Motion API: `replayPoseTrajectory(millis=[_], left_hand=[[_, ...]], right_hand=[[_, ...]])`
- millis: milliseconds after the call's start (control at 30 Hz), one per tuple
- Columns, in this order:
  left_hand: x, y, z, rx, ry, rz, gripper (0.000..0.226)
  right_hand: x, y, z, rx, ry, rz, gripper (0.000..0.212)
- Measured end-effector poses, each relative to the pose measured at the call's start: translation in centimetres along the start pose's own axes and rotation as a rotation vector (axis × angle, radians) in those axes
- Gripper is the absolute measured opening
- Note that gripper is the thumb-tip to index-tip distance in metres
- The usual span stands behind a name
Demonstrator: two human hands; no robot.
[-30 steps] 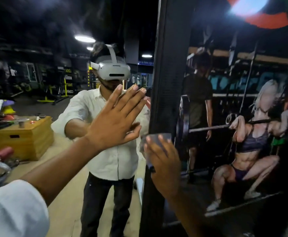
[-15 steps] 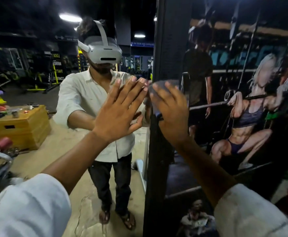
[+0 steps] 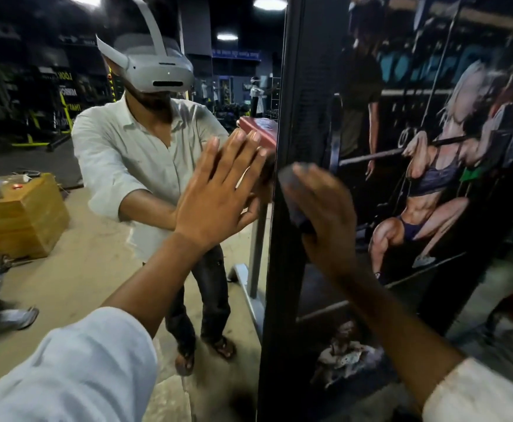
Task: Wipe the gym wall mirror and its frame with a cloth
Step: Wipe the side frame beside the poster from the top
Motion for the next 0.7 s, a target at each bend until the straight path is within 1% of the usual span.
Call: replayPoseTrajectory(millis=[67,133,200,267,300,333,367,433,467,500,533,567,600,633,667,700], left_hand=[[0.1,0.0,-0.1,0.011,0.003,0.004,0.075],[0.0,0.1,-0.2,0.022,-0.007,0.000,0.074],[0.0,0.1,-0.1,0.024,-0.018,-0.003,0.074],[0.0,0.0,0.0,0.037,-0.029,0.001,0.074],[0.1,0.0,-0.1,0.048,-0.028,0.001,0.073],[0.1,0.0,-0.1,0.058,-0.026,-0.001,0.073],[0.1,0.1,-0.1,0.062,-0.027,-0.004,0.073],[0.0,0.1,-0.1,0.055,-0.028,-0.009,0.074],[0.0,0.1,-0.1,0.044,-0.027,-0.010,0.074],[0.0,0.1,-0.1,0.035,-0.029,-0.009,0.074],[0.0,0.0,-0.3,0.035,-0.035,-0.010,0.074],[-0.1,-0.1,-0.4,0.042,-0.043,-0.014,0.075],[-0.1,-0.1,-0.6,0.049,-0.045,-0.020,0.076],[-0.1,-0.1,-0.7,0.053,-0.039,-0.027,0.076],[0.1,0.2,-0.7,0.053,-0.029,-0.032,0.077],[0.5,0.7,-0.4,0.045,-0.019,-0.028,0.078]], right_hand=[[0.9,-4.6,-0.2,0.063,0.049,0.039,0.068],[1.6,-6.1,0.9,0.074,0.058,0.058,0.060],[1.4,-3.6,2.5,0.065,0.034,0.040,0.053],[0.5,1.5,4.0,0.067,-0.017,-0.009,0.046],[0.0,4.3,4.6,0.041,-0.042,-0.018,0.042],[-0.5,7.0,5.3,-0.020,-0.050,-0.009,0.044],[-1.0,9.5,6.1,-0.114,-0.018,0.005,0.053],[-2.2,14.0,7.9,-0.359,0.115,-0.054,0.078],[-2.5,15.3,8.1,-0.446,0.126,-0.089,0.083],[-2.6,15.6,7.7,-0.472,0.107,-0.107,0.081],[-2.6,14.8,6.7,-0.439,0.061,-0.102,0.077],[-2.1,13.4,5.3,-0.353,-0.023,-0.056,0.070],[-1.4,11.4,3.6,-0.214,-0.101,-0.005,0.063],[-0.7,9.2,1.9,-0.079,-0.128,0.030,0.059],[-0.1,7.2,0.7,0.006,-0.112,0.056,0.054],[0.4,5.7,0.3,0.051,-0.080,0.072,0.044]])
Point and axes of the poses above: each hand's wrist, its own y-axis away from the middle knuckle, its own z-axis out of the palm, x = y × z, the point moved 9 cm from there along -y, towards the middle knuckle, and after that the axes turned 3 degrees about y, right-handed, at the moved point
